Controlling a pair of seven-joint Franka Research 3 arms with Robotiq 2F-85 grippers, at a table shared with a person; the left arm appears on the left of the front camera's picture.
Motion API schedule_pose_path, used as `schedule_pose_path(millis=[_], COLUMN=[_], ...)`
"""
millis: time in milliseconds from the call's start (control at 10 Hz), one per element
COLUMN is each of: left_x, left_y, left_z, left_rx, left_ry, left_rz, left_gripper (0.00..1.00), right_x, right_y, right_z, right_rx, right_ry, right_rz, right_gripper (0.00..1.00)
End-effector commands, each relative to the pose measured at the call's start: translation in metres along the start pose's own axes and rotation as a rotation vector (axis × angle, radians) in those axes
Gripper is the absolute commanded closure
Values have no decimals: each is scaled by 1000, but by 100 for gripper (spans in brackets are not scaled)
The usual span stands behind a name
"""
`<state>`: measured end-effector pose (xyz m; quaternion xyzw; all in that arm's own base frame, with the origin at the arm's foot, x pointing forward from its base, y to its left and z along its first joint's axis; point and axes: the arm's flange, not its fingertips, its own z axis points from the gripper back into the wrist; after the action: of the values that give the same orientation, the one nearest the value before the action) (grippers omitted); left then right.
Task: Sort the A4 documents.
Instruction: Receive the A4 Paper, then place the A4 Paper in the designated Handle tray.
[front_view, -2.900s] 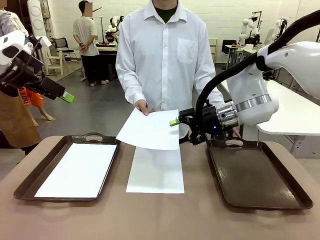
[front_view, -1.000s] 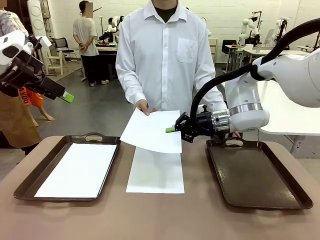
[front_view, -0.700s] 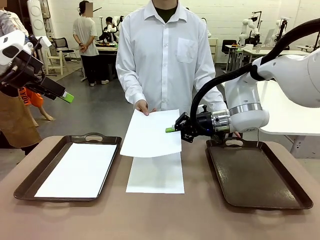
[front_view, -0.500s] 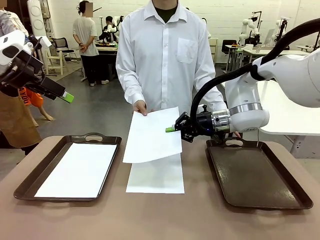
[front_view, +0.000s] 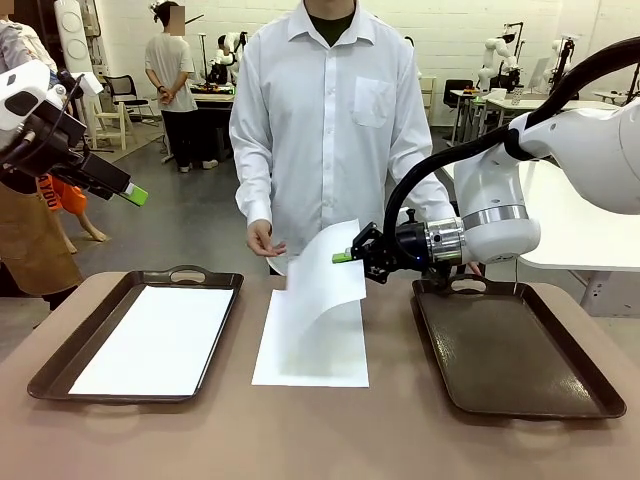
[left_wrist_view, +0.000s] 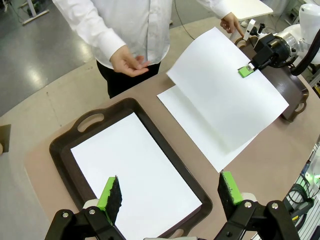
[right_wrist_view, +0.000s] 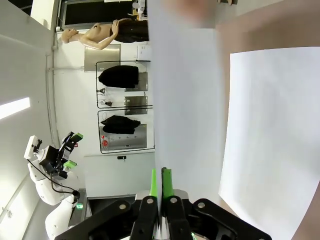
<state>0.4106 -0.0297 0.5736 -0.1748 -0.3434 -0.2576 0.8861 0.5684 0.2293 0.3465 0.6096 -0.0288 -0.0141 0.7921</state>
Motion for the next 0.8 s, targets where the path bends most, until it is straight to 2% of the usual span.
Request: schedule_pose_path(millis=[0,700], left_x=[0,0], left_y=[-1,-1], left_z=[0,0], left_rx=[5,5], left_ry=[2,2], left_rz=[-2,-2], left_gripper=[0,0], right_x=[0,0], right_y=[0,0], right_z=[-3,-3], right_rx=[-9,-9], right_ry=[-12,-12], right_rz=[-10,-10], right_gripper=[100,100])
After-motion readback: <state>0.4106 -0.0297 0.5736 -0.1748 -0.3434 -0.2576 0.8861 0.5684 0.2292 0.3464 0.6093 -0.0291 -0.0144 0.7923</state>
